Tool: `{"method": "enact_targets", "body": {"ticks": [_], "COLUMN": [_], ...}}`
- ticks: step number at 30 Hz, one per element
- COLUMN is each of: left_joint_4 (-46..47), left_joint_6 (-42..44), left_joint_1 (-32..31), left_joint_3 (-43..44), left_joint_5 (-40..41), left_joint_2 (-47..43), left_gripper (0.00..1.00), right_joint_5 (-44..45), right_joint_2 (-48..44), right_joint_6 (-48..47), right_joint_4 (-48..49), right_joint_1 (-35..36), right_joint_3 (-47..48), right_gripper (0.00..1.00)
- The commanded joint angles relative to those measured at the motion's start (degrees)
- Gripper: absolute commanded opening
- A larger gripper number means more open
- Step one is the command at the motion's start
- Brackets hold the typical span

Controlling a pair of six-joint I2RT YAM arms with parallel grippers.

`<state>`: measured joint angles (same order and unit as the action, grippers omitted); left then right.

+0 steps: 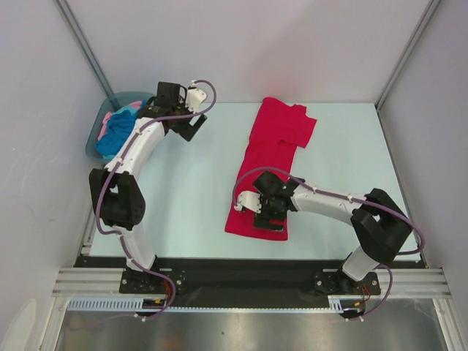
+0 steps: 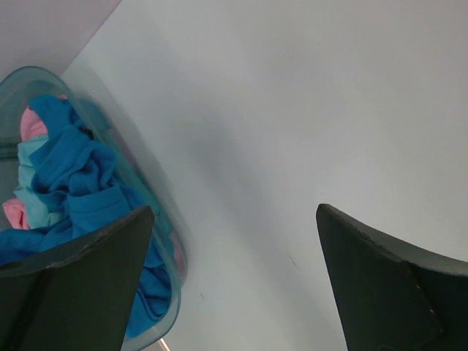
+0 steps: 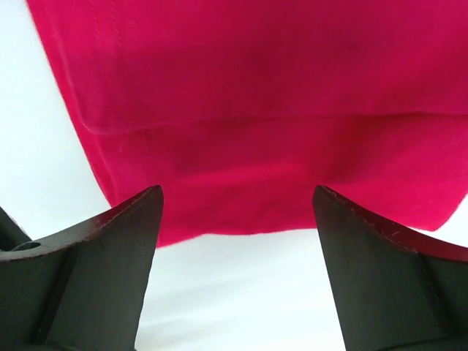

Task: Fold and stack the t-shirts
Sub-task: Fold the tshirt

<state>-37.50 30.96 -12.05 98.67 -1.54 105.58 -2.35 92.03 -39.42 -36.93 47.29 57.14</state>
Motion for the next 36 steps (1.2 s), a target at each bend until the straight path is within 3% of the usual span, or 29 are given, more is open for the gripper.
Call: {"method": "enact_targets", "body": {"ticks": [1,8,22,28,32,36], "left_joint_4": [4.3,4.4,6.0,6.1,6.0,6.0], "left_joint_6": [-1.7,-2.4,-5.3,-4.9,-4.1,-3.4], "left_joint_1": [0.8,0.7,0.8,0.9,0.9,0.9], "left_joint_3": [0.5,0.8,-1.6,-1.0,0.3,1.3], "left_joint_5": [1.4,1.4,0.4,1.1,1.4,1.4], "left_joint_2": [-4.0,-4.4,-6.2,-6.3,-5.6,-4.6], "left_gripper": [1.0,1.0,1.0,1.0,1.0,1.0], "right_joint_5": [2.3,3.9,4.5,5.2,5.6,4.8], "right_joint_2": [-3.6,-3.3,2.4,5.0,5.3,5.1], "right_joint_6": [1.9,5.8,6.8,8.3,9.1,9.0], "right_joint_4": [6.7,7.9,12.1,17.1,17.9,16.2], "right_joint_1": [3.2,10.9,13.8,13.7,13.9,14.1], "right_joint_3": [-1.6,-1.9,-2.3,-4.0,-4.6,-4.7], "right_gripper": [0.88,0.88,0.87,0.81,0.65,0.57]}}
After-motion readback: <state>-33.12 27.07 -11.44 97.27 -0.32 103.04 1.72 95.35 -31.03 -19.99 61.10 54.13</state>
